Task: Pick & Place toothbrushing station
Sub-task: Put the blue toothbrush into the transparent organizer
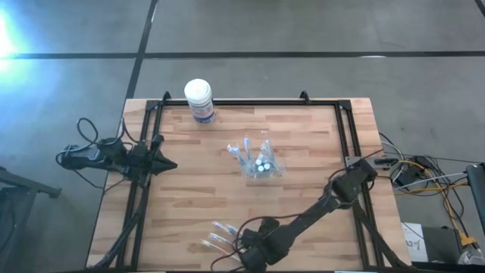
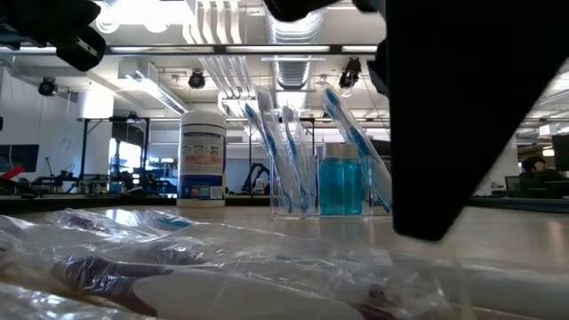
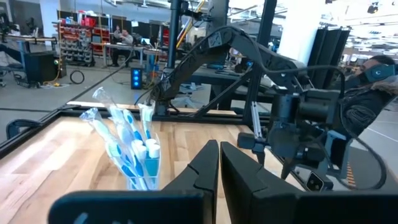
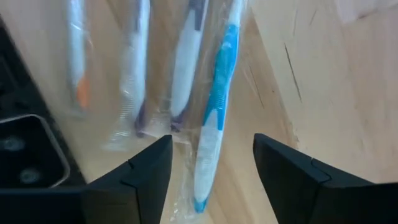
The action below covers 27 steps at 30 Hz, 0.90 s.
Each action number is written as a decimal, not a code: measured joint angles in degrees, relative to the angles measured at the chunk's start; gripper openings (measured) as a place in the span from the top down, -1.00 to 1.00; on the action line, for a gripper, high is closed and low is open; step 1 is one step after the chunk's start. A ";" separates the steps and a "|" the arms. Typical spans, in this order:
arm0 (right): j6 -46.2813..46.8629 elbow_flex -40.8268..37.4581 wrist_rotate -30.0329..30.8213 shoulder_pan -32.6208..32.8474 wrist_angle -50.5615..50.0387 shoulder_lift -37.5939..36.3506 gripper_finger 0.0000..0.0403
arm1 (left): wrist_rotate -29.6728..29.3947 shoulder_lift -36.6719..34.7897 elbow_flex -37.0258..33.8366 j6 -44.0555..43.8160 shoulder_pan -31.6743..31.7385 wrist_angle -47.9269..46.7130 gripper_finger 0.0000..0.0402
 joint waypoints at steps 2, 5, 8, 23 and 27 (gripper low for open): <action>0.10 -0.84 -0.18 0.00 -0.65 0.21 -0.10 | 0.01 0.00 0.00 -0.03 0.00 0.02 0.90; 0.10 -2.11 -0.20 0.02 -1.09 0.29 -0.09 | 0.01 0.00 0.00 -0.28 0.00 0.04 0.91; -0.09 -2.94 -0.20 0.02 -0.96 0.29 -0.06 | 0.03 0.00 0.00 -0.38 0.00 0.00 0.90; -3.61 -8.12 -1.73 -0.37 1.59 -0.30 0.55 | 0.07 0.00 0.00 -0.50 0.00 -0.09 0.90; -4.09 -8.96 -1.66 -0.55 1.36 -0.28 0.82 | 0.05 0.00 0.00 -0.78 0.01 -0.10 0.90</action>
